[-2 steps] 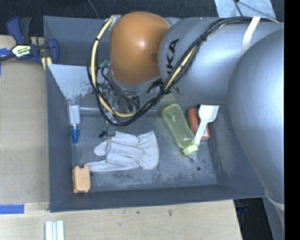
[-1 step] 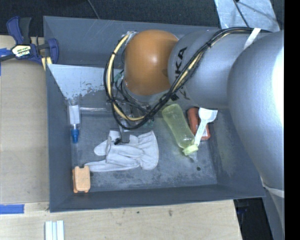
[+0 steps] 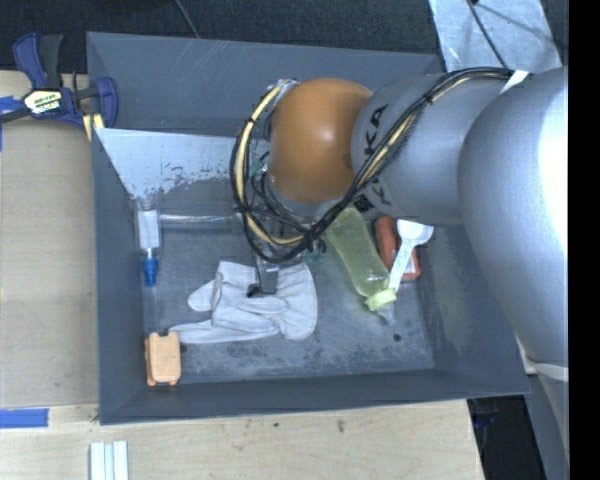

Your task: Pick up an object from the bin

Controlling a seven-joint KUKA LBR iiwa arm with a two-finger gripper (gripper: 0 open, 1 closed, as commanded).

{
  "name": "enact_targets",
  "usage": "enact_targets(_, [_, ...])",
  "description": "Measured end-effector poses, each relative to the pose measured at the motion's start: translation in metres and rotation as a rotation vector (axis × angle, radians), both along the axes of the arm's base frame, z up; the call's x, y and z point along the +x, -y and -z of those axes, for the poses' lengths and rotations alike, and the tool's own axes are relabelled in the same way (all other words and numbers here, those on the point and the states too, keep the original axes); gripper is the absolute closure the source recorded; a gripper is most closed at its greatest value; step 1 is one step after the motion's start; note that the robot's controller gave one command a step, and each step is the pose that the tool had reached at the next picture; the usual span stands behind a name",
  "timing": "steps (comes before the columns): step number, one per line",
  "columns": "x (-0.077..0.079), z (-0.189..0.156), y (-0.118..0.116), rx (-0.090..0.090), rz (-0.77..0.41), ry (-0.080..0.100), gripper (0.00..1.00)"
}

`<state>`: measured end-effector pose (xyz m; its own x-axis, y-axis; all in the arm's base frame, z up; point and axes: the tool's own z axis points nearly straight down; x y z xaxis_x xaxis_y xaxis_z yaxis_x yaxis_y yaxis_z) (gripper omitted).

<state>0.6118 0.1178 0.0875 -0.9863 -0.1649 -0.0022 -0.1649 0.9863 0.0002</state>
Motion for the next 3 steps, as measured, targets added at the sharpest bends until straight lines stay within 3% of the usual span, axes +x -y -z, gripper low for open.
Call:
enact_targets(1, [-0.013,0.004,-0.012,-0.003,-0.056,0.0,0.0])
enact_targets(2, [-0.027,0.015,-0.012,0.002,0.17,0.001,1.0])
enact_targets(3, [-0.027,0.015,-0.012,0.002,0.171,0.001,1.0])
